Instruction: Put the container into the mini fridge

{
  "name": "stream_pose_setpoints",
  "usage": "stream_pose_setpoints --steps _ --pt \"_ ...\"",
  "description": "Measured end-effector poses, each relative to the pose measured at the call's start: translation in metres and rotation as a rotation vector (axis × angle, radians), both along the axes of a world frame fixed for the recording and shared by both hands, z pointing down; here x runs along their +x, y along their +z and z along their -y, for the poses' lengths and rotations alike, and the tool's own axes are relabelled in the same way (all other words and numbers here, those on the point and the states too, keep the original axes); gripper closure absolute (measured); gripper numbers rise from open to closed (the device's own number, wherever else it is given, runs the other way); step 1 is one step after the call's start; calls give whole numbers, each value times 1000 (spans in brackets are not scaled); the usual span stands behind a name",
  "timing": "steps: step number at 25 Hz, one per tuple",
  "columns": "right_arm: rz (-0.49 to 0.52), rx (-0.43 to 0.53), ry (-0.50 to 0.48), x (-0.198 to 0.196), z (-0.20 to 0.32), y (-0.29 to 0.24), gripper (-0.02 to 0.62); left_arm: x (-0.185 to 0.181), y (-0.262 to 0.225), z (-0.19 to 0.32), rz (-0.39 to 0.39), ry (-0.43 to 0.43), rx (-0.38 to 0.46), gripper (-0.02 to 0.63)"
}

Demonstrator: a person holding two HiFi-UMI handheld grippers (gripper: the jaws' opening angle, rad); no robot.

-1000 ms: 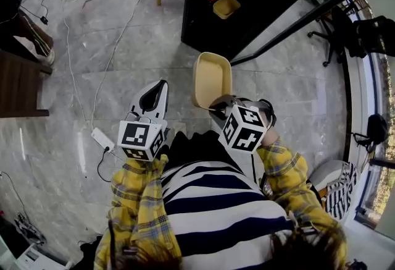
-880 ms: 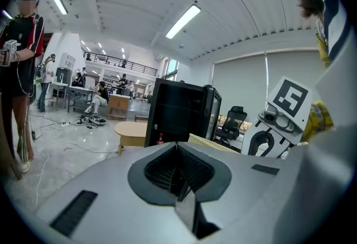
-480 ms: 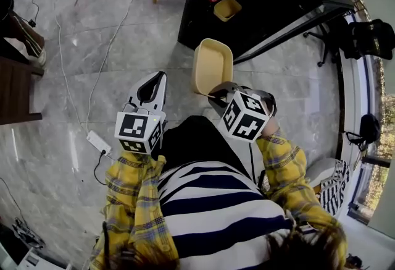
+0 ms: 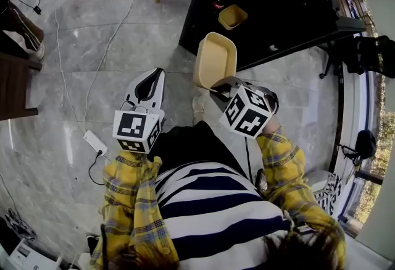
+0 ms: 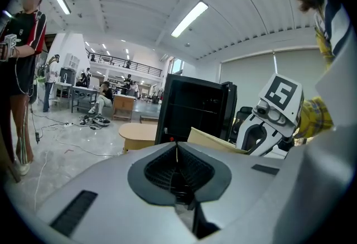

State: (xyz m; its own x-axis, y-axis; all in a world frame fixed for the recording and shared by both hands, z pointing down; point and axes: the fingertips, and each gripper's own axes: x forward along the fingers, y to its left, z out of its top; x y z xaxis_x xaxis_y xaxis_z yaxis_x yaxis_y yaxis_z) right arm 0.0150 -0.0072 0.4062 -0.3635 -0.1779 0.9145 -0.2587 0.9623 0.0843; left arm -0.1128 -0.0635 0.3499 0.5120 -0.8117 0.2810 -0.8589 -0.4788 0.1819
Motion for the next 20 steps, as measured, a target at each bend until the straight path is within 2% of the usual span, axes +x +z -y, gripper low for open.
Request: stream_pose_setpoints --steps 13,20 --pt "-15 13 20 45 106 16 566 46 24 83 2 -34 -32 588" --pt "-9 20 38 58 161 29 566 60 34 116 8 -78 -45 588"
